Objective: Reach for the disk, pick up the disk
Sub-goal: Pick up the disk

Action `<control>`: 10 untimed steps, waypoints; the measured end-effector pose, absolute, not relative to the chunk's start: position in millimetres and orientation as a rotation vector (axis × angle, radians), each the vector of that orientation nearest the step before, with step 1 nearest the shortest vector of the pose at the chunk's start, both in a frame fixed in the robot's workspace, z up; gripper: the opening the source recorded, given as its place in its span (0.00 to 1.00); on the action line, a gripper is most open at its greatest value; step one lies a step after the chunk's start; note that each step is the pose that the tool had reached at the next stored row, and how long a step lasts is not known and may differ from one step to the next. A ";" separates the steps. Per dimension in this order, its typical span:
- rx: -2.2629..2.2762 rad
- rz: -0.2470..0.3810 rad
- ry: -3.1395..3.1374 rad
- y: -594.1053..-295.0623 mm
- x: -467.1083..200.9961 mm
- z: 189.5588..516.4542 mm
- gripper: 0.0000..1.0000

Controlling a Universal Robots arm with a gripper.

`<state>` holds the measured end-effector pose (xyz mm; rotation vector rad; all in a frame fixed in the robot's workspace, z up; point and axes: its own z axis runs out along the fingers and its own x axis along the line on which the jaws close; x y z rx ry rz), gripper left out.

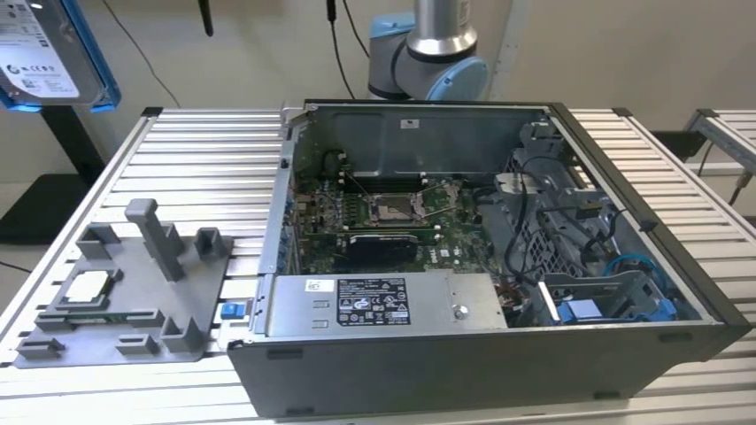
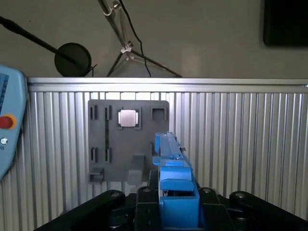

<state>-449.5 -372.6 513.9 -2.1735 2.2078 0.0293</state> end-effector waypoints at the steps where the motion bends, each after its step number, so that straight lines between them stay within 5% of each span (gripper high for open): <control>1: -2.174 0.029 2.208 -372.6 -448.5 513.9 0.00; 10: -2.174 0.029 2.208 -372.6 -438.7 513.9 0.00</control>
